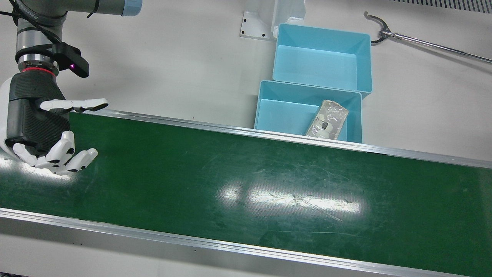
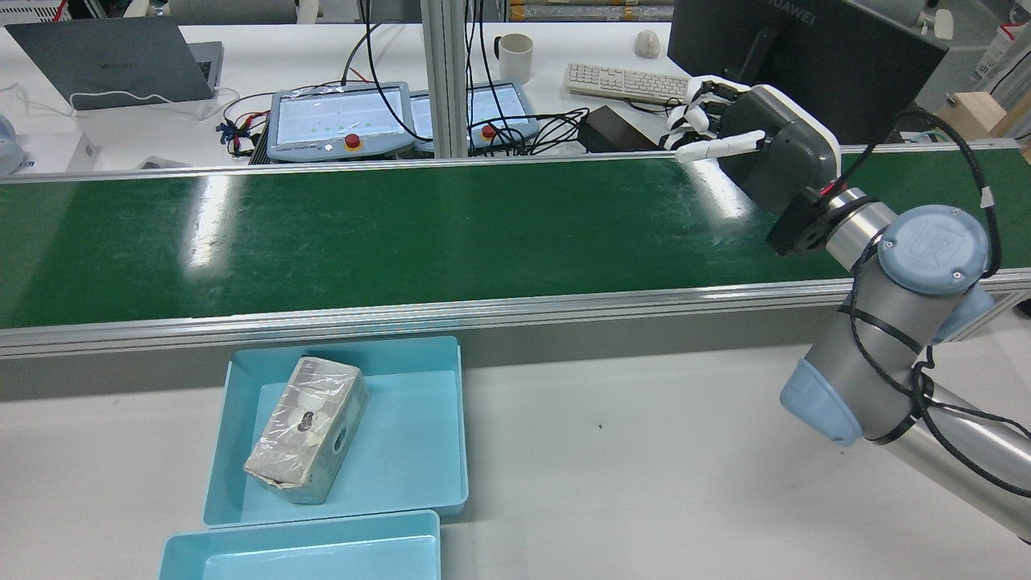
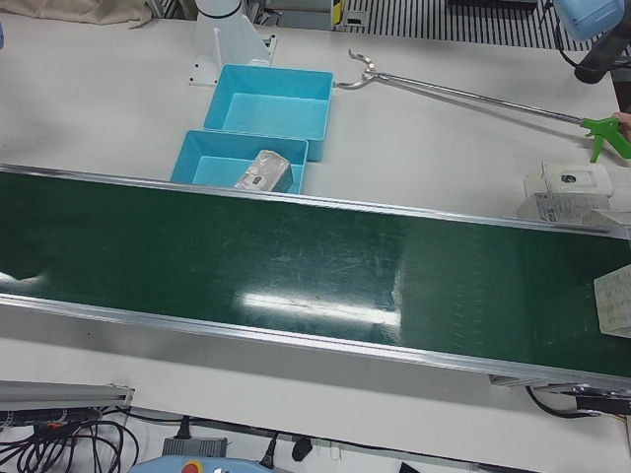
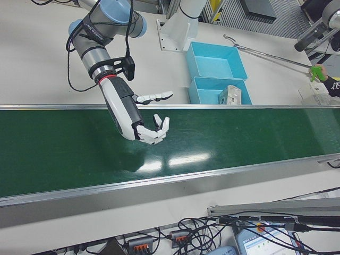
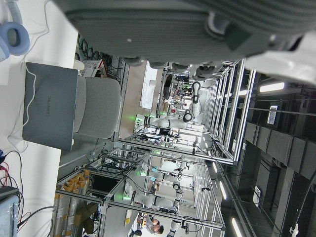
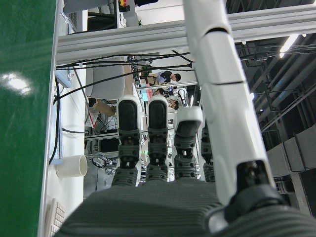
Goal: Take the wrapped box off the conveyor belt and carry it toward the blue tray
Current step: 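Lower the open right hand toward the conveyor belt surface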
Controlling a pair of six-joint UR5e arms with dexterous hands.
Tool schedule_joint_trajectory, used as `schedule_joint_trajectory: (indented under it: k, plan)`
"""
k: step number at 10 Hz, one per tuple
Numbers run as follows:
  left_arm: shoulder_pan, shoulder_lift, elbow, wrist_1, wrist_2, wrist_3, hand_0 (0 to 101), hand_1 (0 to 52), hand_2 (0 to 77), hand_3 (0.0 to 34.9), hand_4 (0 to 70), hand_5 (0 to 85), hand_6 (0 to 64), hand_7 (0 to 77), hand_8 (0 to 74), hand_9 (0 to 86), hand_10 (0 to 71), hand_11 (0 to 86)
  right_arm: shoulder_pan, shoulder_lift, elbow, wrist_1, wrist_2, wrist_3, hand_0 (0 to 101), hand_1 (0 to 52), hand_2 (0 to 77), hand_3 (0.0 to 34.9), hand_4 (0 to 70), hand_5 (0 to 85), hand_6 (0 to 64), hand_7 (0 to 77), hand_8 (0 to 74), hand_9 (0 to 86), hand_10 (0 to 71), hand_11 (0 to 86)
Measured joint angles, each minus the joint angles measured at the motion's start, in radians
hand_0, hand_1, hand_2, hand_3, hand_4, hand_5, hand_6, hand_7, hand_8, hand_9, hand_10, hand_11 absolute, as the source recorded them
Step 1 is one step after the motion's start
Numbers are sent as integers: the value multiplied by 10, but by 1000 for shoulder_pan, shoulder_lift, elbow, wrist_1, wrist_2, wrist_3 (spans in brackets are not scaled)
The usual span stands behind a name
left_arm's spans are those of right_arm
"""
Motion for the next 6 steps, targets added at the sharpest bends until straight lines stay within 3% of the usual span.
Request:
schedule_joint_trajectory:
  k: [1,2,3,4,5,6]
  plan:
    - [0,0,0,0,0,0,0,0,5,0,0,11,0,0,0,0,5,0,4,-5,0,5,-4,0,532,235,22,0,398,540,545,638,420,535,420,529]
    - [0,0,0,0,0,0,0,0,5,0,0,11,0,0,0,0,0,0,7,-8,1,7,-7,0,540,267,202,0,235,387,404,464,240,360,245,365]
    - [0,0,0,0,0,0,0,0,5,0,0,11,5,0,0,0,5,0,7,-9,1,8,-8,0,502,207,229,91,0,295,224,262,0,142,0,142]
    - [0,0,0,0,0,0,0,0,5,0,0,11,0,5,0,0,0,0,6,-10,1,8,-9,0,502,207,229,91,0,295,224,262,0,142,0,142]
    - [0,0,0,0,0,0,0,0,5,0,0,11,0,0,0,0,0,0,5,-10,1,10,-9,0,498,180,229,124,49,262,120,164,0,16,0,16]
    - [0,0,0,0,0,0,0,0,5,0,0,11,5,0,0,0,5,0,2,-10,-1,11,-8,0,497,218,256,126,65,295,0,180,0,16,0,16]
